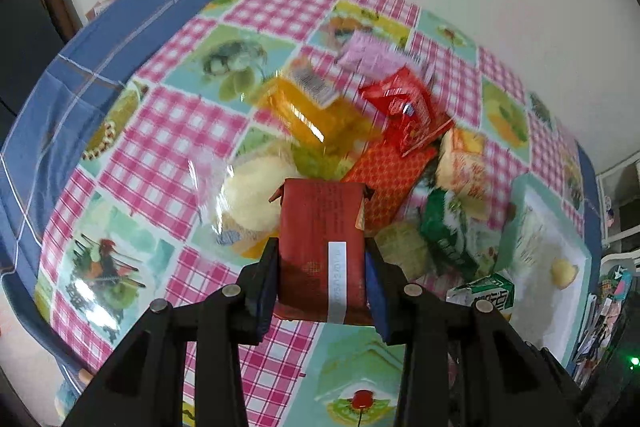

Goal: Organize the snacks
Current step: 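Grasp the green-and-white biscuit pack with the right tool while the left tool grasps the red pack, then carry both packs into the white tray and open both tools to release them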

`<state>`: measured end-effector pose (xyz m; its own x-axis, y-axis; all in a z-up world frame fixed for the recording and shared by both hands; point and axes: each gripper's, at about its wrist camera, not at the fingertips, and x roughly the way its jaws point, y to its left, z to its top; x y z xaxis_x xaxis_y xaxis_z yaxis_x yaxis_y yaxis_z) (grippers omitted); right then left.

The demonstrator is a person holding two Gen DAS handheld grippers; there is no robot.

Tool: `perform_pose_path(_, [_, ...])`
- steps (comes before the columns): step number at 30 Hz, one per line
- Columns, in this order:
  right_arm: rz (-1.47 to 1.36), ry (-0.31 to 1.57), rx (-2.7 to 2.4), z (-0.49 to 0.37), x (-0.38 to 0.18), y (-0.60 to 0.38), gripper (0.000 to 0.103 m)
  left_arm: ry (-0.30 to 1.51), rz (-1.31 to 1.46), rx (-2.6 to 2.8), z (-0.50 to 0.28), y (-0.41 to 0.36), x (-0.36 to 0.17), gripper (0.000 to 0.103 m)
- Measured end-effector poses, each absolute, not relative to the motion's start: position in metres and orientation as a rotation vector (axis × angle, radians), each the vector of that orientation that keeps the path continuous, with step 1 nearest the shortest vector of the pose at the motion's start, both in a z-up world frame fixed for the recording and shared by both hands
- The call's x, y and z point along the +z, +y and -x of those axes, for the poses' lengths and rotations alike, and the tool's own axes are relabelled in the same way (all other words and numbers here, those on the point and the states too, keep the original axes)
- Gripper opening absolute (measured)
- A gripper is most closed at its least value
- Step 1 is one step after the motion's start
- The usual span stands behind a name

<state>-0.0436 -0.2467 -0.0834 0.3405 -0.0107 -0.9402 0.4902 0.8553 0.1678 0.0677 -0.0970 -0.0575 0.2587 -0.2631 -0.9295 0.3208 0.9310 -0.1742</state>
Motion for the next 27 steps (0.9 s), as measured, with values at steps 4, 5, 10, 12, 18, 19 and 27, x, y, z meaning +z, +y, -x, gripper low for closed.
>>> perform_pose_path(4, [-0.473, 1.127, -0.363, 0.052, -0.065, -0.246, 0.06, 1.186, -0.034, -0.403, -0.063, -0.089, -0.038, 0.041])
perform_pose_path(5, [-0.474, 1.113, -0.368, 0.054, -0.061, -0.247, 0.06, 1.172, -0.03, -0.402, -0.061, -0.088, -0.033, 0.041])
perform_pose_path(10, [-0.457, 1.077, -0.4, 0.056, -0.052, -0.246, 0.06, 1.134, -0.014, -0.396, -0.06, -0.091, -0.026, 0.041])
perform_pose_path(12, [-0.454, 1.088, -0.406, 0.057, -0.053, -0.246, 0.06, 1.133, -0.018, -0.395, -0.059, -0.091, -0.025, 0.041])
perform_pose_path(18, [-0.468, 1.128, -0.44, 0.058, -0.065, -0.254, 0.06, 1.144, -0.042, -0.406, -0.055, -0.099, -0.029, 0.041])
perform_pose_path(19, [-0.471, 1.133, -0.457, 0.06, -0.066, -0.257, 0.06, 1.146, -0.048, -0.41, -0.053, -0.101, -0.03, 0.041])
perform_pose_path(27, [-0.566, 1.137, -0.57, 0.081, -0.075, -0.293, 0.06, 1.151, -0.112, -0.467, -0.037, -0.124, -0.033, 0.041])
